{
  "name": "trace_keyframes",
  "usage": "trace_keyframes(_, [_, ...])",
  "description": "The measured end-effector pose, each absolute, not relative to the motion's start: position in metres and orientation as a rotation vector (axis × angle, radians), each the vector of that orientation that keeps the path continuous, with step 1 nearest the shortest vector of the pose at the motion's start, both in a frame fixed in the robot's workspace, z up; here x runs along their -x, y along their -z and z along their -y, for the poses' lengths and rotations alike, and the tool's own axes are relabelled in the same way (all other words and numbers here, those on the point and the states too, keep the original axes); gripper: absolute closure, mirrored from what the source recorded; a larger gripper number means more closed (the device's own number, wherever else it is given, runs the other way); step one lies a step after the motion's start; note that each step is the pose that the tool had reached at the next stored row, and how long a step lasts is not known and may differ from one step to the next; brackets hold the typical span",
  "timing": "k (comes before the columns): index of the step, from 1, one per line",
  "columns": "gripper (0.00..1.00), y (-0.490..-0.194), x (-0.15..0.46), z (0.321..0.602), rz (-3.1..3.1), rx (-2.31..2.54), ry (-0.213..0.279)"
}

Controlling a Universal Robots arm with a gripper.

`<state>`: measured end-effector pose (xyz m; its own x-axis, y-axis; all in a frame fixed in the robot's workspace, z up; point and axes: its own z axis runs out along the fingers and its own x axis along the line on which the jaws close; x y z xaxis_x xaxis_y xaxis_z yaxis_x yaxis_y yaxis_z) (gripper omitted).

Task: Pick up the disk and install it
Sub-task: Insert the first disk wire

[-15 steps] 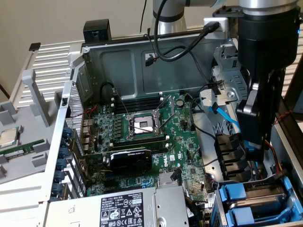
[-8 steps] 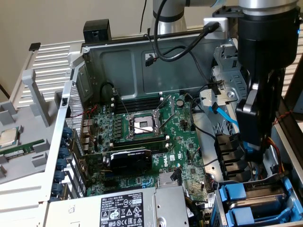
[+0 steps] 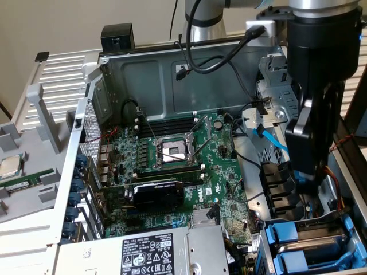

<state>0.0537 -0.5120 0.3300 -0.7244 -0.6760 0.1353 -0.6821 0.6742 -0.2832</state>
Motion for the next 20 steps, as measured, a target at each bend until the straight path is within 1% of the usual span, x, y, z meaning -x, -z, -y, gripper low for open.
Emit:
trace_keyframes(12, [0.57, -0.352, -0.052, 0.512, 2.857, -1.158, -0.495])
trace_keyframes(20, [0.57, -0.381, -0.051, 0.511, 2.858, -1.157, -0.495])
